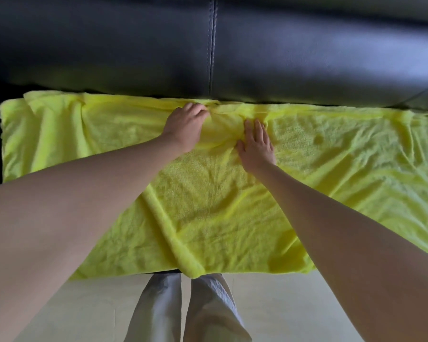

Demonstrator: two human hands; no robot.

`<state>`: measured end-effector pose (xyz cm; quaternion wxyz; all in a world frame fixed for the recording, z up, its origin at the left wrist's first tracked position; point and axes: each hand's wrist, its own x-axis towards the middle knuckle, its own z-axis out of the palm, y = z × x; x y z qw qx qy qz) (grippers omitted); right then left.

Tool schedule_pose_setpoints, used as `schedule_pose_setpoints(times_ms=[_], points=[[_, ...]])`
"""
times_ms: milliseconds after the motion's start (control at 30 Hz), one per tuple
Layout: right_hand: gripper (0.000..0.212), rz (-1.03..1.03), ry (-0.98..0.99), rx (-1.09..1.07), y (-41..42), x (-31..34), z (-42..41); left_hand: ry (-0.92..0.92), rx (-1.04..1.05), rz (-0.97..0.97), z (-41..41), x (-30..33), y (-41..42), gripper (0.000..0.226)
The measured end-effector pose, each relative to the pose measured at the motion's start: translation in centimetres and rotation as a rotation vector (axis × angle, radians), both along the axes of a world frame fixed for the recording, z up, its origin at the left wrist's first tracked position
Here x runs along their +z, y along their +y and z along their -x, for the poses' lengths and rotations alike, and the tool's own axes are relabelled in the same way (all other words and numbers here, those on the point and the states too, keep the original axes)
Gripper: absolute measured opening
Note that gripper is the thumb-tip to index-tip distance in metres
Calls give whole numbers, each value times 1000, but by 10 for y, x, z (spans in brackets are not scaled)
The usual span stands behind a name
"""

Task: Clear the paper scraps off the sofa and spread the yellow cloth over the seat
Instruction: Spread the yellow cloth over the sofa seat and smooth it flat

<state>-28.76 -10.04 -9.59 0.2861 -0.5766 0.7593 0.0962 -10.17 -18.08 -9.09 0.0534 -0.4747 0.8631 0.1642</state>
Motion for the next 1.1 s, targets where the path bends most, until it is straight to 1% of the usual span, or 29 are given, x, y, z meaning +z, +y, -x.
schedule_pose_setpoints(times_ms=[133, 200, 233, 300, 400, 467, 567, 633, 700, 867, 933, 1033, 1100], points=[[67, -93, 2, 21, -4, 1, 1, -102, 56, 110, -3, 6, 4, 54], [71, -104, -17, 18, -5, 4, 2, -68, 156, 120, -3, 9, 10, 48], [72, -70, -34, 10, -3, 7, 2, -26, 217, 120, -3, 11, 16, 45], [69, 87, -53, -17, 8, 12, -1, 71, 309, 136, -5, 13, 32, 43], [61, 317, 14, -23, 41, 21, -12, 179, 420, 119, -18, 18, 67, 42], [57, 366, 43, 76, 67, 25, -26, 201, 503, 99, -39, 20, 91, 41], [56, 348, 23, 241, 97, 28, -55, 183, 588, 108, -79, 19, 120, 35], [55, 341, 1, 314, 108, 29, -83, 170, 658, 122, -109, 19, 132, 31], [55, 342, -20, 354, 113, 31, -113, 159, 775, 119, -138, 17, 143, 30], [53, 371, -27, 373, 105, 33, -202, 94, 1088, 30, -218, 22, 179, 35], [52, 383, -24, 372, 99, 37, -248, 17, 1163, -61, -258, 26, 197, 40], [42, 340, -16, 293, 100, 42, -307, -133, 1081, -197, -308, 30, 221, 49], [37, 239, -7, 199, 109, 44, -341, -226, 1044, -336, -338, 31, 233, 58]])
